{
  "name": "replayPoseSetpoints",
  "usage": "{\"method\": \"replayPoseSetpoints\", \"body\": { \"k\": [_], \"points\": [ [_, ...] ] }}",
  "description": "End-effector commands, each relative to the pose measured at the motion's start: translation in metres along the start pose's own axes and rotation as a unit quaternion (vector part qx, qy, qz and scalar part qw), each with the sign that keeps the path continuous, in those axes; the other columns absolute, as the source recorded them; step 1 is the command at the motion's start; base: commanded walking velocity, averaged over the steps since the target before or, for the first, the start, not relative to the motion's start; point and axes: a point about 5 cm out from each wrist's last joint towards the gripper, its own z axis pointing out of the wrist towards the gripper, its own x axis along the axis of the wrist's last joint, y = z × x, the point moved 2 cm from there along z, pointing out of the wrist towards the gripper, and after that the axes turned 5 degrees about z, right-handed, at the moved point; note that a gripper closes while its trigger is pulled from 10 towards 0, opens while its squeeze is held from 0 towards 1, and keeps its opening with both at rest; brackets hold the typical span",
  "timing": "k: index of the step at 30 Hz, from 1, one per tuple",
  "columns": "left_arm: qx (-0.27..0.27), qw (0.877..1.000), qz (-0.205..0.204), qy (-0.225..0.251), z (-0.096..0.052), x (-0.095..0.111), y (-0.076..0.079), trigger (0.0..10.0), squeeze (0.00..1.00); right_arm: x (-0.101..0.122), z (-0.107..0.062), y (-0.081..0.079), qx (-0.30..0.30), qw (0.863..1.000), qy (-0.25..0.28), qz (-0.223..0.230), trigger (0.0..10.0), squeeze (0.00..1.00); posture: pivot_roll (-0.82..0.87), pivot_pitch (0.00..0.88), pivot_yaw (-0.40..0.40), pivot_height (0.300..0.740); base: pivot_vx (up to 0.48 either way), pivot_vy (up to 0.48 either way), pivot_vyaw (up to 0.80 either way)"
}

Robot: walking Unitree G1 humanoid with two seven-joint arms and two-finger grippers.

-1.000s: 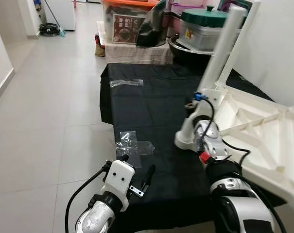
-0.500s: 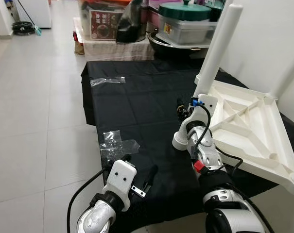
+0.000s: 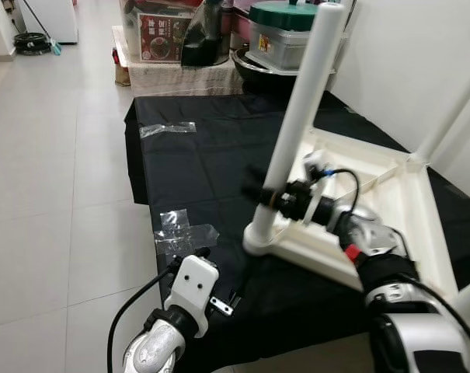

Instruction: Building children table

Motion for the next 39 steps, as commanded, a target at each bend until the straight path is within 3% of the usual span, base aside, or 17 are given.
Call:
{"method": "replayPoseSetpoints", "body": {
  "k": [1, 3, 4, 5, 6, 12, 21, 22, 23, 26, 30, 31, 34, 35, 36, 37, 39],
  "points": [
    [-0.001, 1.000, -0.001, -0.004, -0.002, -0.003, 0.001, 10.0, 0.00, 0.004, 0.014, -0.007, 0.038, 0.999, -0.009, -0.003, 10.0, 0.00, 0.10, 0.049, -0.121, 0.740, 0.000, 0.000, 0.00],
    [-0.002, 1.000, -0.001, -0.004, -0.003, -0.003, 0.002, 10.0, 0.00, 0.006, 0.019, -0.008, 0.041, 0.999, -0.010, -0.009, 10.0, 0.00, 0.10, 0.049, -0.121, 0.740, 0.000, 0.000, 0.00],
    [-0.003, 1.000, 0.000, -0.006, -0.002, -0.003, 0.002, 10.0, 0.00, 0.007, 0.023, -0.007, 0.028, 0.999, -0.012, -0.019, 4.4, 0.00, 0.11, 0.046, -0.125, 0.740, 0.000, 0.000, 0.00],
    [-0.003, 1.000, 0.000, -0.006, -0.002, -0.003, 0.002, 10.0, 0.00, 0.007, 0.023, -0.007, 0.028, 0.999, -0.012, -0.019, 4.4, 0.00, 0.11, 0.046, -0.125, 0.740, 0.000, 0.000, 0.00],
    [-0.003, 1.000, 0.001, -0.006, -0.002, -0.003, 0.002, 10.0, 0.00, 0.008, 0.028, -0.003, 0.001, 1.000, -0.013, -0.027, 0.0, 0.00, 0.11, 0.045, -0.126, 0.740, 0.000, 0.000, 0.00],
    [-0.004, 1.000, 0.001, -0.007, -0.003, -0.004, 0.004, 10.0, 0.00, 0.016, 0.026, 0.020, -0.159, 0.985, 0.018, -0.060, 0.0, 0.00, 0.10, 0.036, -0.123, 0.740, 0.000, 0.000, 0.00],
    [-0.010, 1.000, 0.001, -0.010, -0.003, -0.005, 0.005, 10.0, 0.00, 0.030, -0.008, 0.053, -0.487, 0.865, 0.065, -0.105, 0.0, 0.00, 0.09, 0.034, -0.110, 0.740, 0.000, 0.000, 0.00],
    [-0.012, 1.000, 0.001, -0.009, -0.002, -0.005, 0.005, 10.0, 0.00, 0.028, -0.019, 0.054, -0.553, 0.823, 0.083, -0.097, 0.0, 0.00, 0.09, 0.033, -0.112, 0.740, 0.000, 0.000, 0.00],
    [-0.012, 1.000, 0.001, -0.009, -0.002, -0.005, 0.005, 10.0, 0.00, 0.028, -0.019, 0.054, -0.553, 0.823, 0.083, -0.097, 0.0, 0.00, 0.09, 0.033, -0.112, 0.740, 0.000, 0.000, 0.00],
    [-0.013, 1.000, 0.002, -0.008, -0.002, -0.005, 0.005, 10.0, 0.00, 0.026, -0.037, 0.048, -0.639, 0.753, 0.130, -0.085, 0.0, 0.00, 0.09, 0.038, -0.111, 0.740, 0.000, 0.000, 0.00],
    [-0.012, 1.000, 0.003, -0.008, -0.002, -0.004, 0.004, 10.0, 0.00, 0.019, -0.030, 0.038, -0.656, 0.736, 0.150, -0.068, 0.0, 0.00, 0.09, 0.044, -0.112, 0.740, 0.000, 0.000, 0.00],
    [-0.011, 1.000, 0.003, -0.008, -0.002, -0.004, 0.004, 10.0, 0.00, 0.017, -0.023, 0.035, -0.654, 0.739, 0.147, -0.071, 10.0, 0.00, 0.09, 0.046, -0.117, 0.740, 0.000, 0.000, 0.00],
    [-0.010, 1.000, 0.003, -0.008, -0.002, -0.004, 0.004, 10.0, 0.00, 0.015, -0.013, 0.030, -0.644, 0.746, 0.147, -0.082, 10.0, 0.00, 0.08, 0.044, -0.115, 0.740, 0.000, 0.000, 0.00],
    [-0.010, 1.000, 0.003, -0.008, -0.002, -0.004, 0.004, 10.0, 0.00, 0.015, -0.011, 0.029, -0.637, 0.750, 0.156, -0.082, 10.0, 0.48, 0.09, 0.046, -0.116, 0.740, 0.000, 0.000, 0.00],
    [-0.010, 1.000, 0.003, -0.008, -0.002, -0.004, 0.004, 10.0, 0.00, 0.015, -0.011, 0.029, -0.637, 0.750, 0.156, -0.082, 10.0, 0.48, 0.09, 0.046, -0.116, 0.740, 0.000, 0.000, 0.00],
    [-0.010, 1.000, 0.003, -0.008, -0.002, -0.004, 0.004, 10.0, 0.00, 0.016, -0.008, 0.028, -0.618, 0.765, 0.166, -0.078, 10.0, 1.00, 0.09, 0.046, -0.116, 0.740, 0.000, 0.000, 0.00],
    [-0.009, 1.000, 0.003, -0.008, -0.002, -0.004, 0.004, 10.0, 0.00, 0.018, -0.009, 0.028, -0.607, 0.772, 0.175, -0.074, 10.0, 1.00, 0.09, 0.047, -0.115, 0.740, 0.000, 0.000, 0.00]
  ]
}}
